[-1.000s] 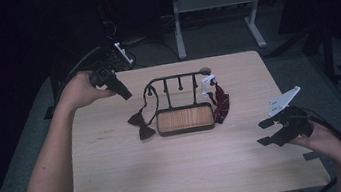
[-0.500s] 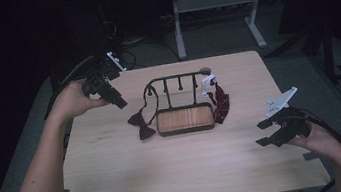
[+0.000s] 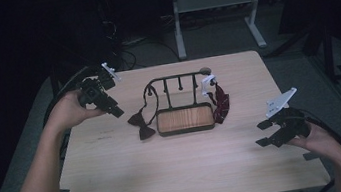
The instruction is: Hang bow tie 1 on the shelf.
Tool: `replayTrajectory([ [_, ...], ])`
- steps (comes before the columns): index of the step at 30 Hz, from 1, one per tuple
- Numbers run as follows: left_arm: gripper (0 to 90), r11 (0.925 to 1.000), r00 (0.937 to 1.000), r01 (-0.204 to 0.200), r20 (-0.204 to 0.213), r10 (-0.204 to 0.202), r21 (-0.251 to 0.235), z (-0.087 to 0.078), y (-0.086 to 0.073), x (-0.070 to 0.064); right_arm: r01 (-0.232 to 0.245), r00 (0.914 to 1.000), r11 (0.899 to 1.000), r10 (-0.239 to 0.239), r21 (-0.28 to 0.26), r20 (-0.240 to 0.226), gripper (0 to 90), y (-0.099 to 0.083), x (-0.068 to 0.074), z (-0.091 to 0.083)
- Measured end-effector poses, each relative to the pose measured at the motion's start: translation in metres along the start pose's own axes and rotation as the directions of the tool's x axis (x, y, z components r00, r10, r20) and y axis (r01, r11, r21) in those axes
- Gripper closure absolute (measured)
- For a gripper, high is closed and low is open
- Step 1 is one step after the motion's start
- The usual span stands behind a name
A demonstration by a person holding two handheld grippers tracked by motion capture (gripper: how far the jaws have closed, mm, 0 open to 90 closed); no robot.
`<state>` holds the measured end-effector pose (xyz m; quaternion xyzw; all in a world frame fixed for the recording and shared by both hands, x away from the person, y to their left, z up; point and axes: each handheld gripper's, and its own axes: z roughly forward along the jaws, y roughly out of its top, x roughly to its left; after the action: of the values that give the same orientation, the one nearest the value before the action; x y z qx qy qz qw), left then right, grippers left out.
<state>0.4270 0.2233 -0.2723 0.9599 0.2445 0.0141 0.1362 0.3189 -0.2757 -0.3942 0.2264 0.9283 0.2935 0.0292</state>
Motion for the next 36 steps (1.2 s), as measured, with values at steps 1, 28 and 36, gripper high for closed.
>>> replayTrajectory([
  [1,48.1,1.0,1.0,0.002,0.001,-0.002,-0.002,0.001,-0.002,0.0,-0.004,1.0,1.0,0.004,0.001,0.0,35.1,0.0,0.0,0.0],
  [28,42.9,0.9997,0.9998,0.019,0.009,-0.018,-0.015,0.018,-0.026,-0.009,-0.008,0.9999,1.0,0.008,0.0,0.006,33.9,0.0,0.001,0.0],
  [36,40.6,0.9994,0.9997,0.021,0.01,-0.021,-0.026,0.024,-0.033,-0.013,-0.01,0.9999,1.0,0.01,0.001,0.007,33.7,0.0,0.001,0.0],
])
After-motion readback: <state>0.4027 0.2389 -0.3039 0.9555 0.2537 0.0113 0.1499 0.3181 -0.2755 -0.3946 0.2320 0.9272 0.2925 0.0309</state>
